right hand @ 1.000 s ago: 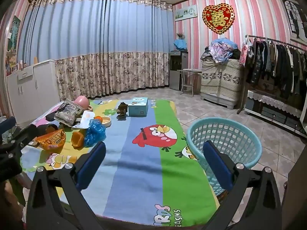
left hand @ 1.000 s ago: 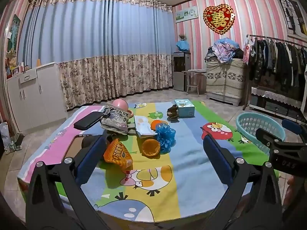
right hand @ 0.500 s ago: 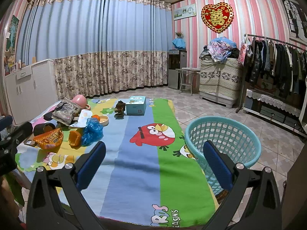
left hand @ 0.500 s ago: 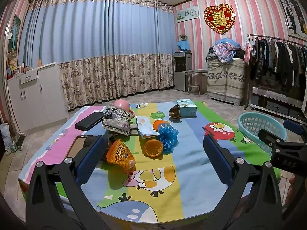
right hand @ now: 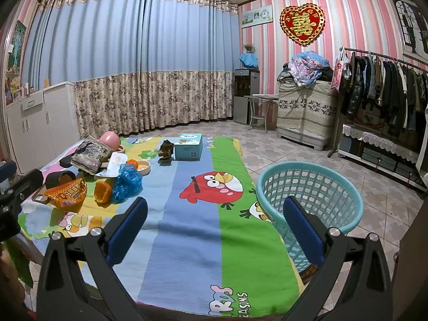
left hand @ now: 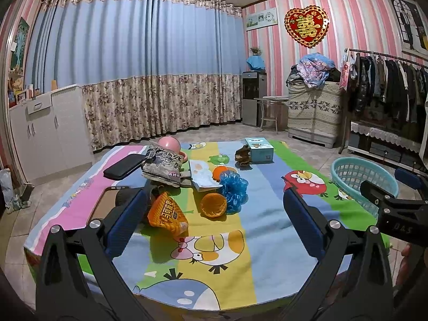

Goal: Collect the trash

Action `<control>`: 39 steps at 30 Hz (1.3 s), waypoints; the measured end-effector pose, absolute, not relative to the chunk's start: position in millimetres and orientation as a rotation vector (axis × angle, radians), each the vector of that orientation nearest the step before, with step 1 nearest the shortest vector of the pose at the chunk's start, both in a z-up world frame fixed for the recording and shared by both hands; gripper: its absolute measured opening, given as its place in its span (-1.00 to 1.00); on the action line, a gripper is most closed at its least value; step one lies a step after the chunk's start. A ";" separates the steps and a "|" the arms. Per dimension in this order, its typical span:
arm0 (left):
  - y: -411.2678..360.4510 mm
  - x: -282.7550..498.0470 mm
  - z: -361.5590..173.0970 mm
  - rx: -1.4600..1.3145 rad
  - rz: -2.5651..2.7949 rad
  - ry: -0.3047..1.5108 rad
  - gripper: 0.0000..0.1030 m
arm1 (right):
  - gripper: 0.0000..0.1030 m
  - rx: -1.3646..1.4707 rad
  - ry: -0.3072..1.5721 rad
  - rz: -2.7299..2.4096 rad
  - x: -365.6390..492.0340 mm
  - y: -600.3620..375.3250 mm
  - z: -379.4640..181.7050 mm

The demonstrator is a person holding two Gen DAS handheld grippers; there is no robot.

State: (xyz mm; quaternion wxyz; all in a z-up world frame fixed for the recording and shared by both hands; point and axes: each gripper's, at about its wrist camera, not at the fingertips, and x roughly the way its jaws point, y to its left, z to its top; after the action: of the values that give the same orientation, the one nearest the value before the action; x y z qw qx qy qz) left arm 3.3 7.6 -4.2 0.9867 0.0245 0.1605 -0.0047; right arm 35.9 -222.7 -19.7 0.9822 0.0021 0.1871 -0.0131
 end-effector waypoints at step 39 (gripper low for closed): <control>8.1 -1.2 -3.8 0.039 -0.014 0.331 0.91 | 0.92 0.004 0.379 -0.024 36.5 -222.2 -22.9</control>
State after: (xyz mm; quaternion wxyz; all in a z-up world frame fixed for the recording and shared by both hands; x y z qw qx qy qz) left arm -1.2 8.1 -3.8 0.9861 0.0194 0.1650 -0.0071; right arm 36.5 -222.2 -22.9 0.9821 0.0020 0.1882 -0.0122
